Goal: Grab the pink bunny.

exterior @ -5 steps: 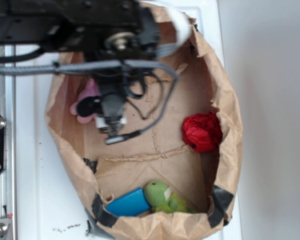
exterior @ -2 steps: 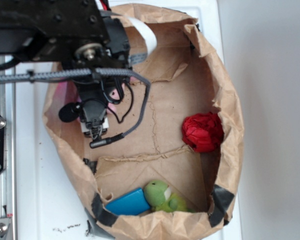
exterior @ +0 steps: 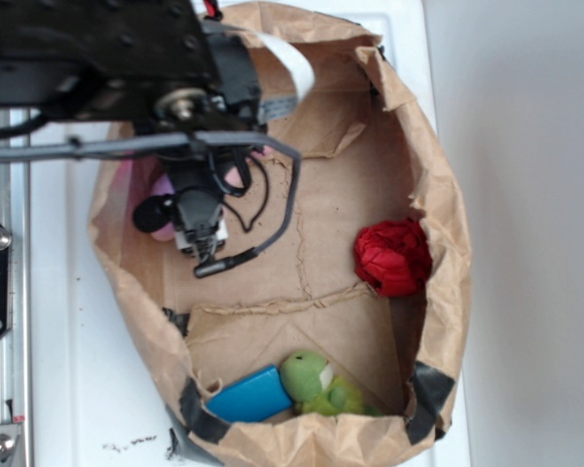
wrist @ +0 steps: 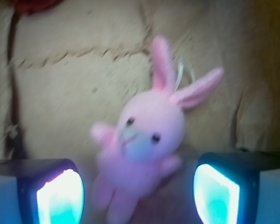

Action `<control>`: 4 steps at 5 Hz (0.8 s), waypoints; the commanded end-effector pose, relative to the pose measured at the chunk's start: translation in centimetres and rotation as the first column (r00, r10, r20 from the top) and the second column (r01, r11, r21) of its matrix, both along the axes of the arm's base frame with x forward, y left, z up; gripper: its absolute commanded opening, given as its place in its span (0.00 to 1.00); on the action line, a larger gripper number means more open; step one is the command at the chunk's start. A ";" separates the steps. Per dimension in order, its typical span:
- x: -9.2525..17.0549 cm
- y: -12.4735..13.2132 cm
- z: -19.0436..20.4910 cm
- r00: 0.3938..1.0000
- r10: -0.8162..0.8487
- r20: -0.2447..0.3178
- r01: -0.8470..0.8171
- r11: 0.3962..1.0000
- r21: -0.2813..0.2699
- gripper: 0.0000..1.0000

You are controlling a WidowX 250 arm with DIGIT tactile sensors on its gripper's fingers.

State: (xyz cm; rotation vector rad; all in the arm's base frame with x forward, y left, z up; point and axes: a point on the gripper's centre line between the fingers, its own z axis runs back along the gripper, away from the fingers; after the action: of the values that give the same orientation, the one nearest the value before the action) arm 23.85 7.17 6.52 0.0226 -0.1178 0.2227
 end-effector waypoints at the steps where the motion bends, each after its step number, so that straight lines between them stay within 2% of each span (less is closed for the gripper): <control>1: 3.8 0.6 -1.1 0.998 0.021 0.051 -0.024 0.998 0.057 1.00; 3: 3.8 0.8 -1.1 0.997 -0.005 0.072 0.000 0.997 0.079 1.00; 4: 3.8 0.7 -0.9 0.996 -0.005 0.085 -0.001 0.998 0.069 0.00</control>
State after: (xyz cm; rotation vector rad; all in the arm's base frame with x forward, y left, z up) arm 27.13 7.55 4.11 0.0707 -0.1610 0.2255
